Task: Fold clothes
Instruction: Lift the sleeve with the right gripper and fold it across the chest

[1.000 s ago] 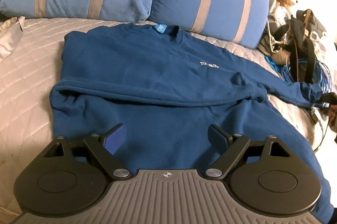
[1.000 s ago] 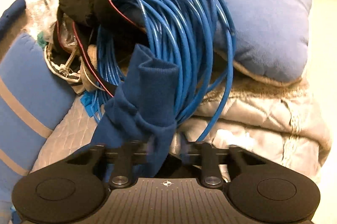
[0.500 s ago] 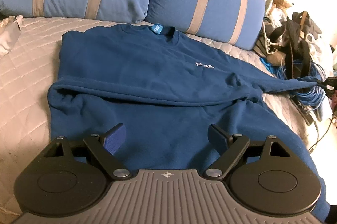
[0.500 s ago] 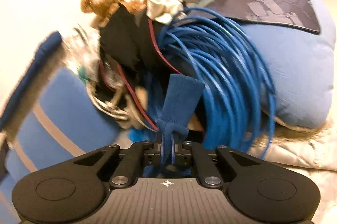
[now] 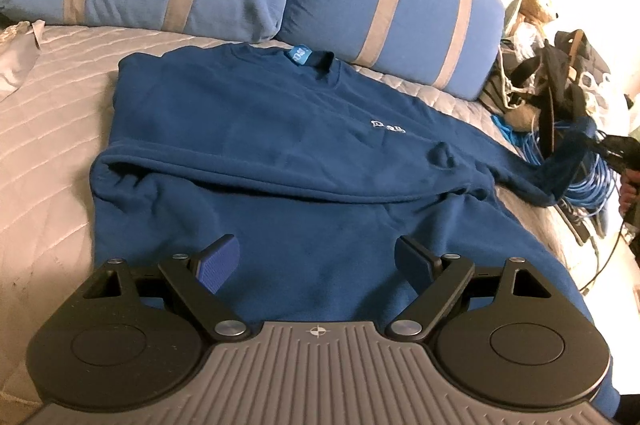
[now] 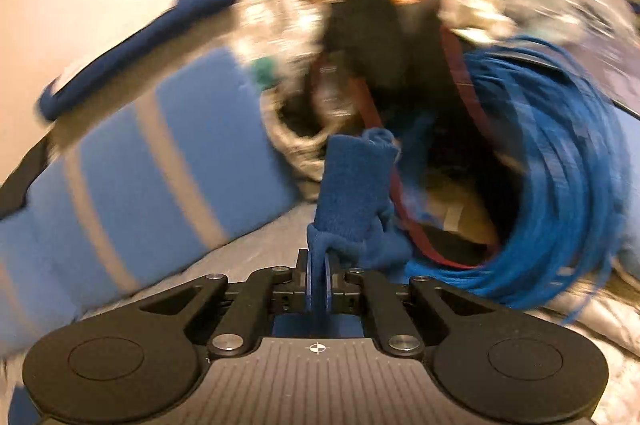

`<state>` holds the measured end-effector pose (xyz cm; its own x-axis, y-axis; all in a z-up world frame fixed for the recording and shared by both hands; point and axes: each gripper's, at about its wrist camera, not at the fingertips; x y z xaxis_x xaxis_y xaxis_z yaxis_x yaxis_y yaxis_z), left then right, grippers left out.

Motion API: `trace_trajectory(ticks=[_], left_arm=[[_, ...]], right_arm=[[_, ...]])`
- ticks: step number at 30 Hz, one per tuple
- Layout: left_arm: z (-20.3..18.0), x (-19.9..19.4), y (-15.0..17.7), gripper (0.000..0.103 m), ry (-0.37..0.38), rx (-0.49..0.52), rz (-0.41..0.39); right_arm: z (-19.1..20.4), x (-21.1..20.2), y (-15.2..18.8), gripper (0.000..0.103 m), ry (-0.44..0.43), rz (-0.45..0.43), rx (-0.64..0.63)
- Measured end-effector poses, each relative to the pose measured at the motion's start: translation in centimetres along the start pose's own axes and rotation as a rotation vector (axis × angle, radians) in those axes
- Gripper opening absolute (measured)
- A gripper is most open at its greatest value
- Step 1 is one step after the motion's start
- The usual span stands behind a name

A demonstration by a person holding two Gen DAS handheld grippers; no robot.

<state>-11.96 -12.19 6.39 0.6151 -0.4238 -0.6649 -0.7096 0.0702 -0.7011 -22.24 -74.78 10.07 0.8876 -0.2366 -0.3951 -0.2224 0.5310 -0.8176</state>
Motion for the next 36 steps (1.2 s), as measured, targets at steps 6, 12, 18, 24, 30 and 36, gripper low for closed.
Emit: trace_trajectory(ticks=[6,12,18,24,30,36], left_arm=[[0.0,0.0,0.1,0.085,-0.006,-0.009,-0.006],[0.0,-0.1,0.1,0.085,-0.011,-0.004,-0.011],[0.3,-0.2,0.1,0.085,0.000,-0.010,-0.009],[0.5,-0.2,0.1,0.085,0.018,-0.024,-0.003],[0.7,-0.4,0.2,0.085,0.020,-0.043,-0.006],[0.9,-0.4,-0.3,0.085,-0.027,-0.082,0.024]], right_arm=[[6.1,1.2,1.8,0.008,-0.147,0.055,-0.077],[10.9,2.1,4.7,0.008,-0.292,0.151,-0.102],[14.9,2.3,7.6,0.008,-0.368,0.220,-0.162],[18.7,2.1,8.8,0.008,-0.387,0.199,-0.249],[26.2,-0.6,11.7,0.008,-0.429,0.044,-0.640],[29.2,-2.1,20.0,0.034,-0.511,0.222,-1.071]])
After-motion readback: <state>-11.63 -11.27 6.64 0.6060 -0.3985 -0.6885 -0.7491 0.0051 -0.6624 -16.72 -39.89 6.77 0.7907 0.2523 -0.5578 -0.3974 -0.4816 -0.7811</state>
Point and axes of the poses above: each gripper's, at about its wrist camera, not at the fingertips, and x roughly the way its jaws point, z to its left, y to its underside, and after that the axes turned 3 degrees about -y, right-handed
